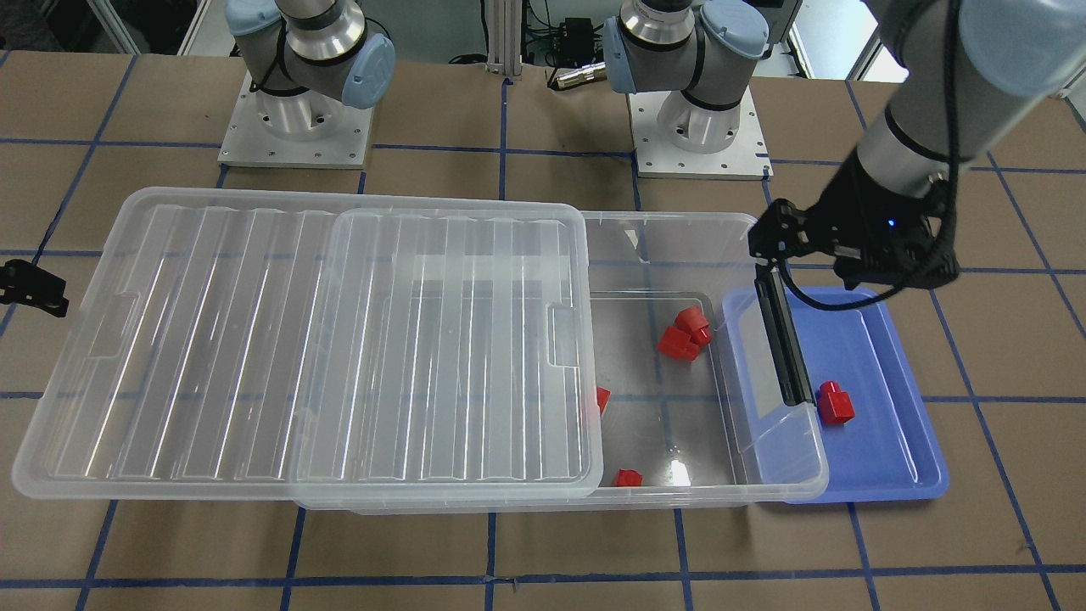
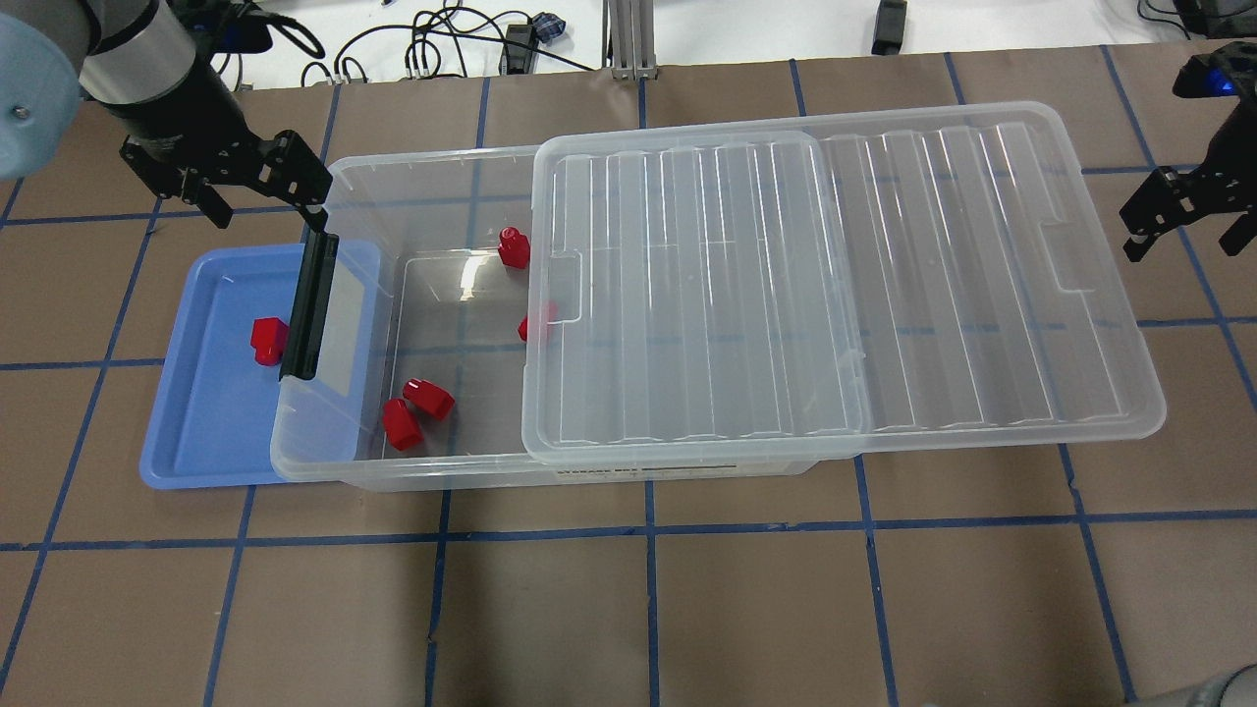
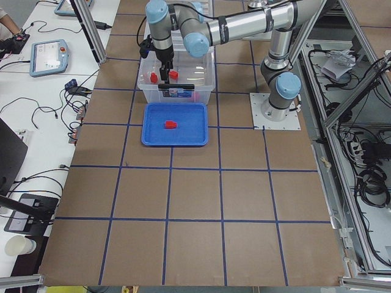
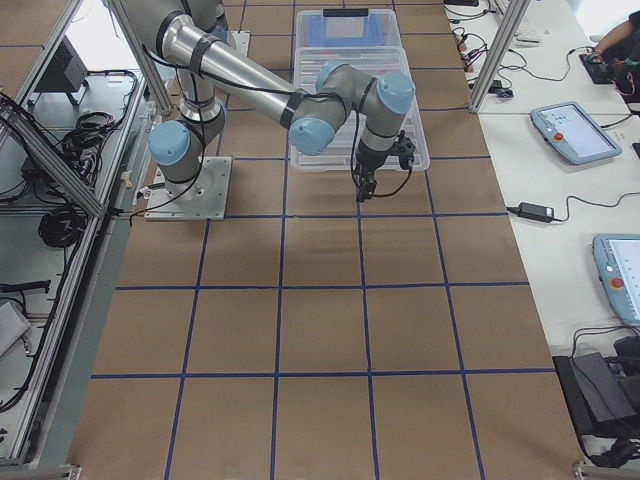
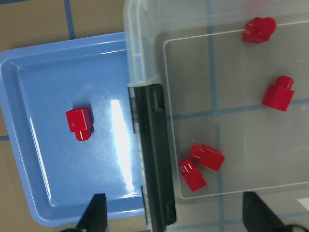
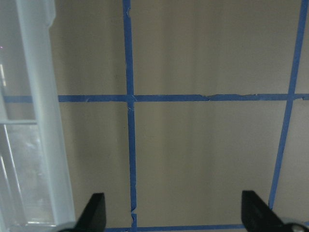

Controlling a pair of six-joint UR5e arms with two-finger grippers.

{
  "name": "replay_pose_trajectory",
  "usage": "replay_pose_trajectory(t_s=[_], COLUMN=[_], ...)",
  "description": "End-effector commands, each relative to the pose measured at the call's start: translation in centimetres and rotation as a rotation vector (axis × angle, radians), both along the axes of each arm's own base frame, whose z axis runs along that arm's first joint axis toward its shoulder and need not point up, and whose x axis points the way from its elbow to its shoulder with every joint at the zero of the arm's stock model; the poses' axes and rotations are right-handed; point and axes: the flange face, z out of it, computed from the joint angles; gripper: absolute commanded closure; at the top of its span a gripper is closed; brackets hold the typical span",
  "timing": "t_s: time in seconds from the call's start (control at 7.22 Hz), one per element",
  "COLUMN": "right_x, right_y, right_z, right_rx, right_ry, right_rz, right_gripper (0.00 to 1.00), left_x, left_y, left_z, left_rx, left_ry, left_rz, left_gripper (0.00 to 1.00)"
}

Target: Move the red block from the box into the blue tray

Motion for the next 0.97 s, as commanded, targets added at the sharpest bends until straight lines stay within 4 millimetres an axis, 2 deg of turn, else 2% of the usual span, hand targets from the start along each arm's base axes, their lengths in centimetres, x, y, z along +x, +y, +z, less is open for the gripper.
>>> replay_pose_trajectory(t_s=[0.0,0.14,0.42,0.83], right_x=[0.3,0.3,0.6,3.5], right_y=[-0.3,-0.4,-0.4,-0.8], right_z=[-0.8,-1.2,-1.2,-1.0], right_rx=[0.016,0.023,0.026,0.031], right_ry=[-0.005,-0.003,-0.002,0.010], right_rz=[0.004,-0.018,-0.090,-0.111], right_gripper=[0.00,0.00,0.00,0.00], left_x=[-5.7,-6.1,-5.9,-4.8], left_y=[4.2,5.2,6.6,6.6], left_z=[4.8,6.4,6.1,6.2], left_rx=[-0.089,-0.126,-0.106,-0.111], left_ry=[0.005,0.019,0.010,0.014], left_rz=[-0.023,-0.038,-0.056,-0.044], left_gripper=[0.00,0.00,0.00,0.00])
